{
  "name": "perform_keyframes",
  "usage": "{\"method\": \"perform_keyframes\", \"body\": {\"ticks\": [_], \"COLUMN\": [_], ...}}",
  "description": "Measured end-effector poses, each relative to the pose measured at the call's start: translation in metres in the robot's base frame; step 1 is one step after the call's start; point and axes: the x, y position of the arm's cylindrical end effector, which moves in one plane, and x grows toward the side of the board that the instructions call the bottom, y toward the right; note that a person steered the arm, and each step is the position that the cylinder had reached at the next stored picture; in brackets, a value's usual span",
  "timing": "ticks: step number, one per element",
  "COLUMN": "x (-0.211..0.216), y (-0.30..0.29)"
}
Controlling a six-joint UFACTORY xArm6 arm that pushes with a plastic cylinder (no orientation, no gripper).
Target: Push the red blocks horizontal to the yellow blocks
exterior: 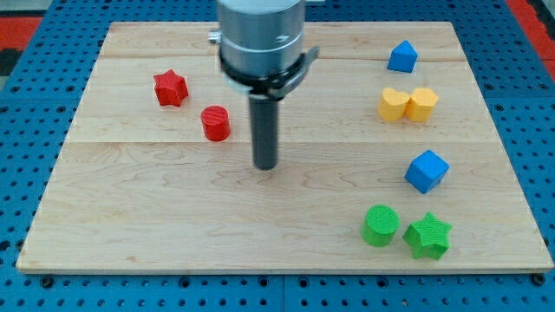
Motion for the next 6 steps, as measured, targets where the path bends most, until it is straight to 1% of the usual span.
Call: {"method": "perform_keyframes", "body": {"ticks": [1, 2, 3, 4, 5, 6], "x": [-0.062, -0.083, -0.043, -0.063, -0.132, -0.156], "y": [-0.019, -0.016, -0.028, -0.118, -0.144, -0.129]}}
